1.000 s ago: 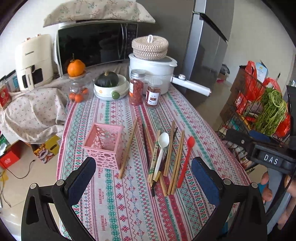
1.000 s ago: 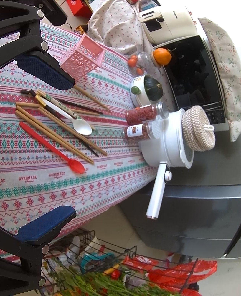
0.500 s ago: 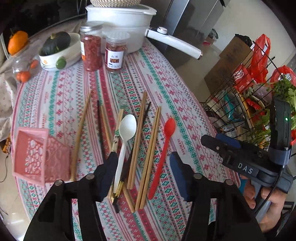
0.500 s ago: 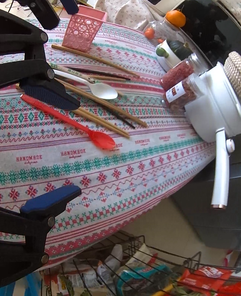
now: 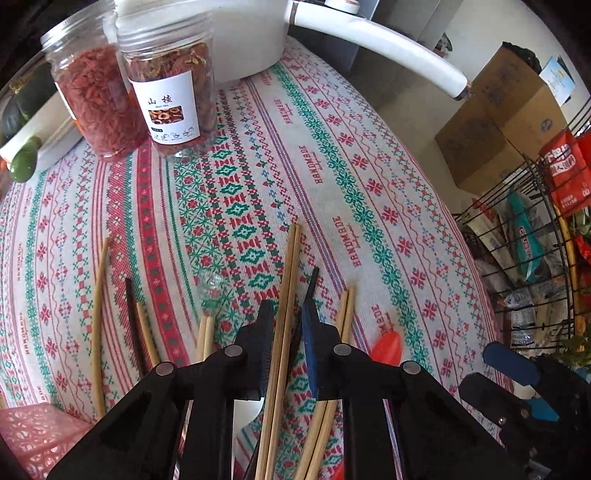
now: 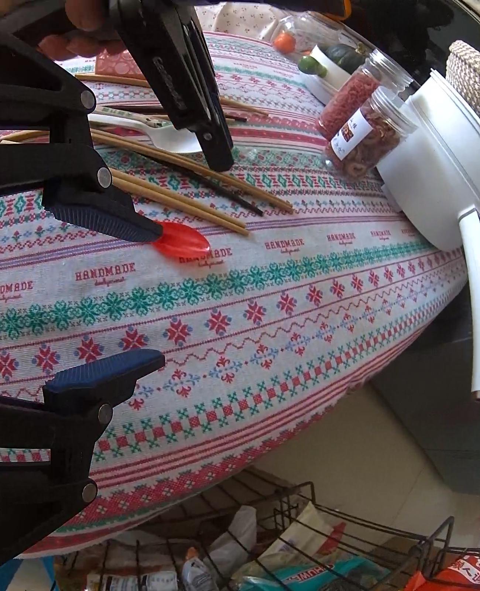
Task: Organize utensils
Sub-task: 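Grasp wooden chopsticks with the left tool while the right tool grasps the red spoon, then lift the chopsticks into the pink basket and open the left tool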
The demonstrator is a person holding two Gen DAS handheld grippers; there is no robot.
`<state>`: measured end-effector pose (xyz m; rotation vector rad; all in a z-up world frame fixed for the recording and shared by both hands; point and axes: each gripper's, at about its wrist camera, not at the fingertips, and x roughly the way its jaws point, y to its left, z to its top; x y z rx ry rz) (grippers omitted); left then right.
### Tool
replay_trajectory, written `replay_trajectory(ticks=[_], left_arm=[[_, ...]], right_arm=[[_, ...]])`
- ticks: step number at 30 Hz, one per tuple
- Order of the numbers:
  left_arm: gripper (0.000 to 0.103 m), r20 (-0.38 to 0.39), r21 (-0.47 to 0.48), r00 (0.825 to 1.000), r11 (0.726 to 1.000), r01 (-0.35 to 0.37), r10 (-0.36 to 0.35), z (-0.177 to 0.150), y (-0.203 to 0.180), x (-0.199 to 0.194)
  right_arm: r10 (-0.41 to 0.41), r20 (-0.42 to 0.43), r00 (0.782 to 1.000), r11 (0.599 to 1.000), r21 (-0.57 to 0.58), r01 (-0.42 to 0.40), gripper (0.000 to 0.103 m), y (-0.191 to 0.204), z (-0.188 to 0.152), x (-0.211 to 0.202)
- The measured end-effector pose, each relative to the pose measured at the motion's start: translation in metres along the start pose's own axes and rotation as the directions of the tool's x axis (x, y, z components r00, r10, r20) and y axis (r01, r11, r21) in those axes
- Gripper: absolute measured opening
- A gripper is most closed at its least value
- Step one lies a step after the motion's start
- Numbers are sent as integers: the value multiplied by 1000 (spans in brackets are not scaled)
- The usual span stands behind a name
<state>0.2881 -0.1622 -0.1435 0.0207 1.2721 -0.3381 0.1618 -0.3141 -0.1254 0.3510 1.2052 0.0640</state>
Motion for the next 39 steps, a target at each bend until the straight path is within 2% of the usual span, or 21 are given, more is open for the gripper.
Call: replay_trajectory(ticks=[5, 10, 13, 17, 20, 25, 30, 32, 34, 39], left_arm=[[11, -35, -10, 998, 999, -51, 50, 14, -2, 13], [9, -17, -27, 999, 999, -34, 34, 17, 0, 8], [9, 40, -5, 999, 1000, -1, 1, 4, 0, -20], [9, 120, 37, 991, 998, 46, -50, -24, -2, -67], [9, 173, 49, 980, 995, 85, -92, -49, 4, -103], [9, 242, 50, 962, 992, 119, -127, -89, 12, -142], [9, 303, 30, 943, 990, 136, -139, -120, 28, -160], [9, 332, 20, 934, 991, 135, -134, -129, 35, -163], [9, 336, 13, 932, 990, 139, -135, -137, 41, -167], [9, 382, 40, 917, 994, 106, -113, -157, 50, -182]], right_arm=[[15, -7, 1000, 1000, 19, -15, 53, -4, 7, 6], [17, -20, 1000, 999, 28, -17, 53, -4, 10, 13], [33, -24, 999, 999, 36, -32, 53, -7, 11, 20], [139, -39, 990, 989, 63, -136, 38, -8, 12, 34], [206, -55, 977, 974, 106, -200, 30, -10, 13, 48], [231, -34, 972, 965, 136, -225, 26, -7, 15, 59], [214, -14, 977, 975, 71, -212, 22, 5, 18, 65], [183, -9, 983, 983, 20, -183, 19, 11, 17, 65], [149, -9, 989, 988, -27, -150, 13, 16, 14, 65], [116, -29, 993, 990, -77, -118, 5, 18, 8, 63]])
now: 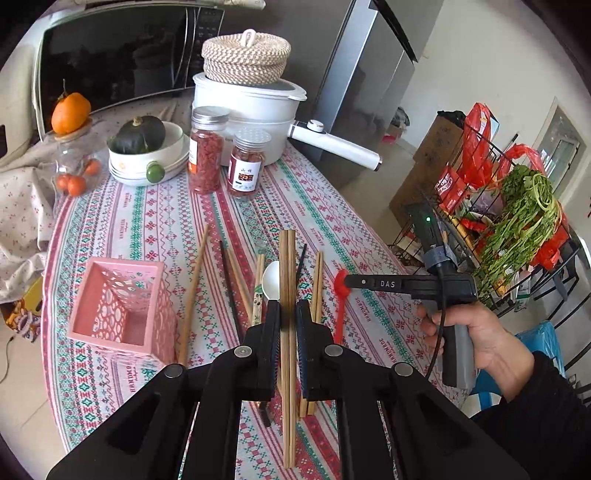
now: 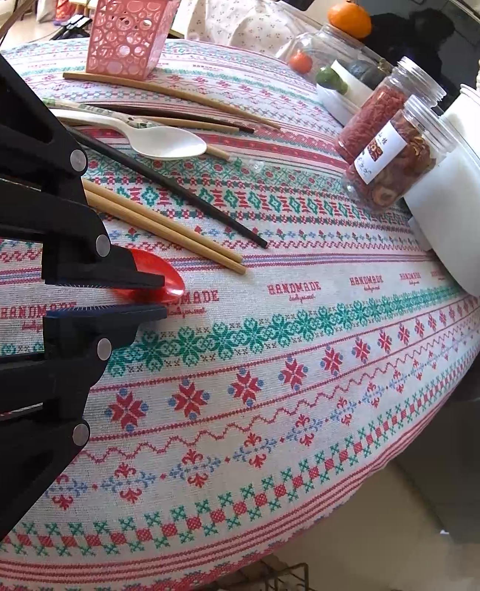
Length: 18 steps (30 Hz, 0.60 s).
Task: Organize utensils
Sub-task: 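Lift the chopsticks into the pink basket and open the left tool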
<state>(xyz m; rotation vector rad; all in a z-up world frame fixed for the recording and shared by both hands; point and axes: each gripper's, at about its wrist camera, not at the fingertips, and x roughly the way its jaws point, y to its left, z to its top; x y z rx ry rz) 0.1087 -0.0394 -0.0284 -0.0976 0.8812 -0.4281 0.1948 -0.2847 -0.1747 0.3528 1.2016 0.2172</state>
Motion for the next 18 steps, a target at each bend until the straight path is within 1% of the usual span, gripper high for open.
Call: replay_trajectory(ticks=[3, 6, 8, 10, 12, 14, 16, 18], left_arm=[[9, 36, 10, 999, 1000, 3, -3, -6, 5, -20], [9, 96, 8, 995, 1000, 9, -10, -8, 9, -47], [9, 149, 10, 989, 1000, 4, -6, -9, 12, -67], [9, 210, 6, 978, 1000, -6, 5, -7, 16, -88], [9, 277, -4, 961, 1000, -19, 20, -5, 22, -107], [9, 349, -21, 936, 999, -38, 43, -2, 29, -126], [9, 419, -46, 905, 998, -54, 68, 1, 37, -143], [9, 486, -72, 869, 995, -67, 93, 6, 45, -157]], right_arm=[[2, 3, 1000, 998, -59, -2, 3, 6, -8, -10], [7, 55, 998, 994, -107, -1, 2, 18, -15, -33], [28, 99, 995, 992, -123, -16, 1, 27, -19, -52], [42, 146, 988, 989, -145, -21, 0, 38, -24, -71], [50, 193, 980, 985, -172, -17, 0, 50, -30, -89], [53, 244, 968, 980, -198, -4, 0, 64, -36, -106], [60, 299, 952, 976, -218, 7, 0, 78, -39, -121], [73, 357, 931, 972, -233, 13, 0, 91, -43, -137]])
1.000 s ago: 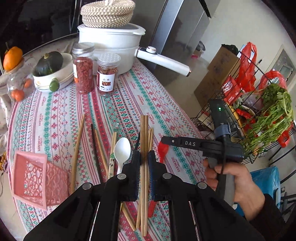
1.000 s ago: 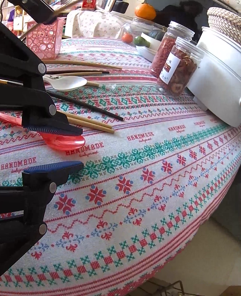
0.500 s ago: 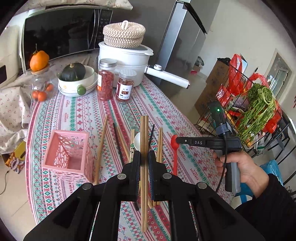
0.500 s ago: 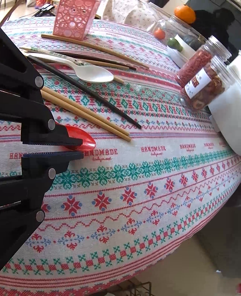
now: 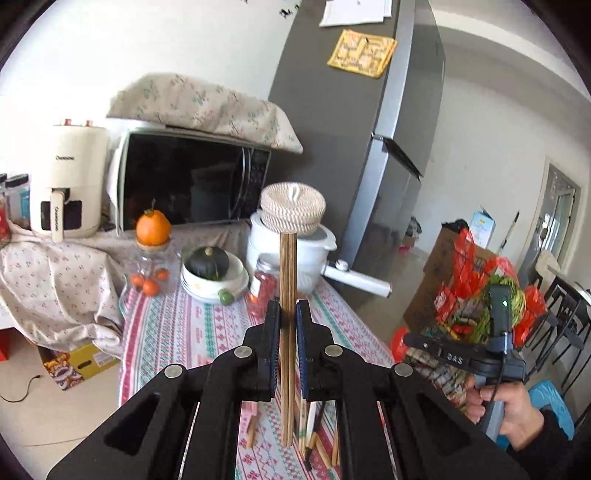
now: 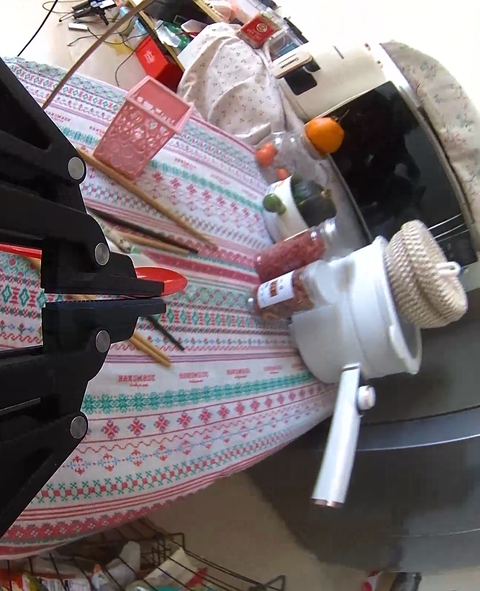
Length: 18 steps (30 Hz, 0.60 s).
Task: Organize utensils
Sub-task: 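Lift the chopsticks into the pink basket and open the left tool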
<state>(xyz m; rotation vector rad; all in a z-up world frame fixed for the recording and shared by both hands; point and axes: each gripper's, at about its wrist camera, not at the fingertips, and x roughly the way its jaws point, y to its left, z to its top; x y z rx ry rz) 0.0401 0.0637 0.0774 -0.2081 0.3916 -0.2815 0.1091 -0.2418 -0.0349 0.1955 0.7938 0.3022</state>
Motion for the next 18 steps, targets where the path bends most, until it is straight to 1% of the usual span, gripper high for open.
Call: replay_trajectory(ticks=[2, 4, 7, 10, 12, 14, 18], left_arm=[[9, 66, -2, 997, 999, -37, 37, 5, 7, -5], [9, 103, -2, 991, 997, -80, 79, 9, 13, -2], [9, 126, 24, 985, 992, -126, 122, 7, 19, 12], [9, 138, 68, 978, 984, -168, 157, -1, 23, 30], [9, 138, 98, 977, 979, -177, 163, -8, 27, 43], [9, 122, 120, 978, 976, -183, 169, -16, 30, 55], [9, 55, 136, 982, 973, -188, 182, -32, 40, 82]], right_arm=[[10, 65, 998, 1000, -13, -9, 0, 14, 6, -13], [17, 127, 992, 1000, -23, -15, 0, 28, 11, -24], [32, 198, 980, 999, -33, -26, 0, 48, 15, -34], [47, 253, 966, 999, -33, -40, 0, 67, 18, -36], [49, 287, 957, 999, -30, -42, 0, 77, 20, -35], [45, 321, 946, 999, -28, -38, 0, 85, 22, -33], [39, 372, 928, 999, -13, -36, 1, 97, 22, -28]])
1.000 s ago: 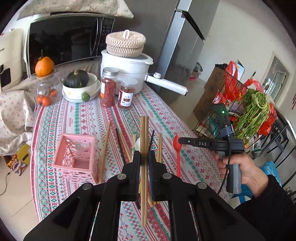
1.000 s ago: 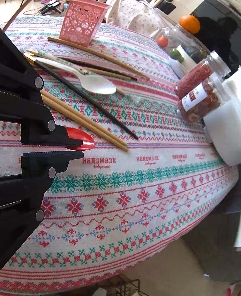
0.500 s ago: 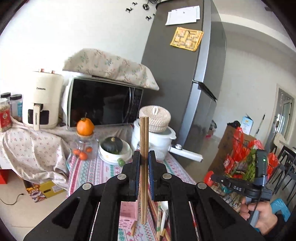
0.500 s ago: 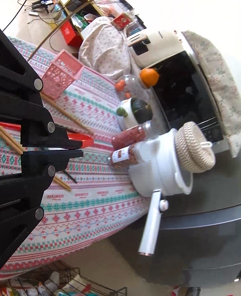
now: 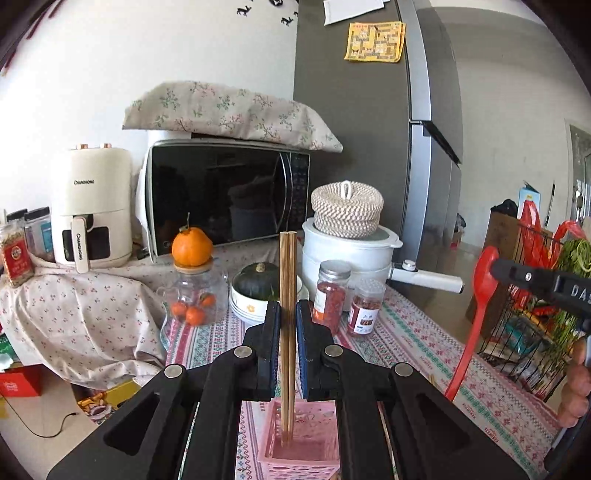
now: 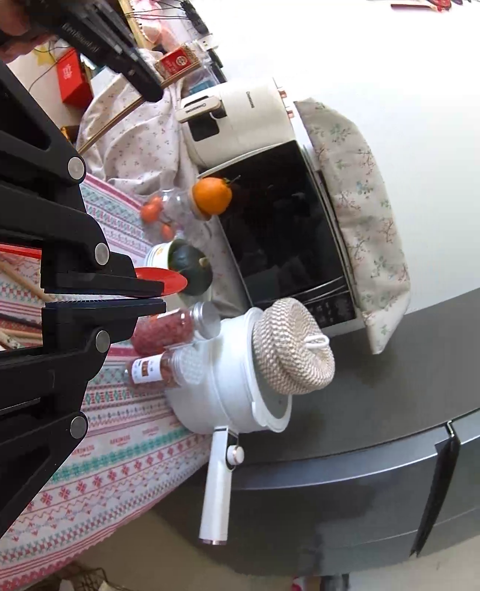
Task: Organize utensils
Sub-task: 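Lift the chopsticks into the pink basket and open the left tool, then lower the red spoon into the pink basket and open the right tool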
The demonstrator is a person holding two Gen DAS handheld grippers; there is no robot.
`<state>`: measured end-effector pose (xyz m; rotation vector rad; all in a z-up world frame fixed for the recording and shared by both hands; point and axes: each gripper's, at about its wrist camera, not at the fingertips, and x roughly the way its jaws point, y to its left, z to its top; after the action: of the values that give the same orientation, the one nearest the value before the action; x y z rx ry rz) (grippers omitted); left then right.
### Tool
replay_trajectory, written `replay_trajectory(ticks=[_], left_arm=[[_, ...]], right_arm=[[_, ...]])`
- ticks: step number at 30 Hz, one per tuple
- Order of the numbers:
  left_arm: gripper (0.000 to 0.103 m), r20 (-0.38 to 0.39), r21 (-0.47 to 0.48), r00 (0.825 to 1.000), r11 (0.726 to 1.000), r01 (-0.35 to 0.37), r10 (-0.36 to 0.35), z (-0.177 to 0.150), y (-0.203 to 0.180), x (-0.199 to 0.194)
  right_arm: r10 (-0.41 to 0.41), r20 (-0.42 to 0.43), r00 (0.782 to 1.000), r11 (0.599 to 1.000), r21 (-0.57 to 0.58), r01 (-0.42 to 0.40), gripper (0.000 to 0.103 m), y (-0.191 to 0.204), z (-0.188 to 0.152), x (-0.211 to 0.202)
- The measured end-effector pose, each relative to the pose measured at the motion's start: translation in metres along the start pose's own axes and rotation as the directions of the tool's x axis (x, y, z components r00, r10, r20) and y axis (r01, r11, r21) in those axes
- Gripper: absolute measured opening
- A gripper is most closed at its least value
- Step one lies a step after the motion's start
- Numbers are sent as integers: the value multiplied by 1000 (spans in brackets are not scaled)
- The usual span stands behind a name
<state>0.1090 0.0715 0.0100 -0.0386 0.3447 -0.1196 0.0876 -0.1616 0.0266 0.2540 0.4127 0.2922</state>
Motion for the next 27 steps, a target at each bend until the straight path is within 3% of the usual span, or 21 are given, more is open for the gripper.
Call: replay_trajectory(ticks=[6, 8, 10, 13, 16, 21, 27], left_arm=[[12, -81, -70, 996, 997, 25, -30, -9, 10, 21], [29, -118, -102, 992, 994, 29, -41, -9, 14, 22], [63, -122, -125, 992, 992, 22, -37, -10, 17, 15], [79, -135, -128, 991, 992, -8, -10, -8, 22, 1], [87, -208, -111, 978, 992, -55, 31, -12, 27, -8], [88, -338, -113, 938, 986, -125, 80, -28, 40, -14], [96, -393, -90, 916, 987, -132, 86, -41, 43, -18]], right_arm=[[-12, 69, 998, 1000, 26, 11, 1, 16, -1, 5], [-19, 94, 995, 1000, 26, 16, 1, 22, -1, 5], [-21, 116, 993, 1000, 25, 18, 1, 29, 0, 6], [-22, 136, 990, 1000, 16, 20, 1, 39, -1, 9], [-22, 133, 991, 1000, 8, 21, 2, 48, -4, 16], [-31, 131, 991, 999, -9, 32, 2, 57, -8, 30], [-45, 110, 993, 998, -32, 49, 4, 67, -18, 47]])
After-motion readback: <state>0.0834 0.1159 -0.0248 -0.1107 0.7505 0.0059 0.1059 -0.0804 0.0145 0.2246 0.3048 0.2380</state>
